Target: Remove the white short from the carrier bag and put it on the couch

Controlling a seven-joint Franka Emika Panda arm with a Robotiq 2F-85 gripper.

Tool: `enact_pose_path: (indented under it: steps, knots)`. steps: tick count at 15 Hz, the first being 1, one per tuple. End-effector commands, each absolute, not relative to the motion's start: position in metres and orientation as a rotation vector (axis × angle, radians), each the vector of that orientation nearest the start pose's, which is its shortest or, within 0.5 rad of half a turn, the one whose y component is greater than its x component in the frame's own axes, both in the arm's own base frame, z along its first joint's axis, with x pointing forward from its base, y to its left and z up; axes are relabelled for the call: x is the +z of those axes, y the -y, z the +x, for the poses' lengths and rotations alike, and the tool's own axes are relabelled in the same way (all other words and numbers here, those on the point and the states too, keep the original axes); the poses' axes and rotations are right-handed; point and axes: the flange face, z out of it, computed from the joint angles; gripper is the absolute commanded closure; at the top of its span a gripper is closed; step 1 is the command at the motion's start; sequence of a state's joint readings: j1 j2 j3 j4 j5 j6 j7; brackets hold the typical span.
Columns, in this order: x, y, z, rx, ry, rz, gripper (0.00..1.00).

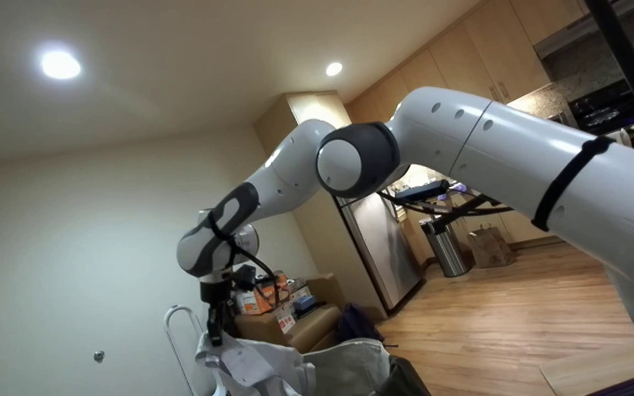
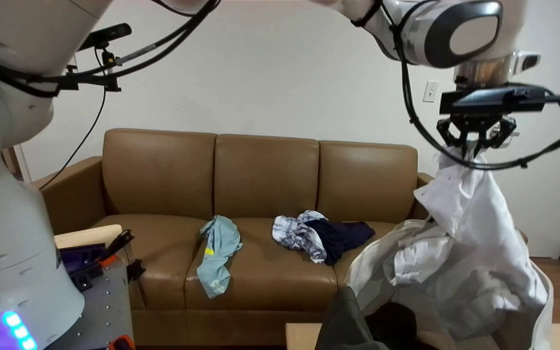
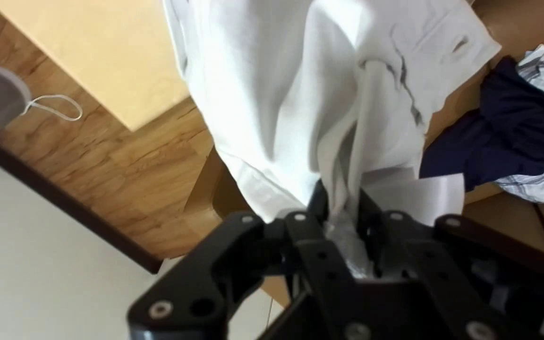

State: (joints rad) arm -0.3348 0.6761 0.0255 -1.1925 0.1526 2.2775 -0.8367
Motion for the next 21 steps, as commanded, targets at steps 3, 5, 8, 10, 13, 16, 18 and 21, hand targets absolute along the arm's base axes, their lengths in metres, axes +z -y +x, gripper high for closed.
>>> enact_pose_path:
  steps: [3, 5, 8, 10, 13, 16, 18, 21]
  knots:
    - [0.557, 0.155, 0.762, -0.927, 0.935, -3.230, 0.91]
    - [0.589, 0.111, 0.770, -1.009, 1.108, -3.206, 0.91]
    - [0.587, 0.093, 0.770, -1.006, 1.124, -3.171, 0.87]
    - [0.597, 0.063, 0.772, -1.042, 1.188, -3.139, 0.87]
    - [0.590, 0.065, 0.775, -1.028, 1.198, -3.140, 0.87]
    - [0.569, 0.062, 0.789, -1.047, 1.214, -3.122, 0.91]
    - [0.563, 0.036, 0.804, -1.106, 1.334, -3.048, 0.91]
    - [0.557, -0.021, 0.811, -1.136, 1.550, -2.884, 0.92]
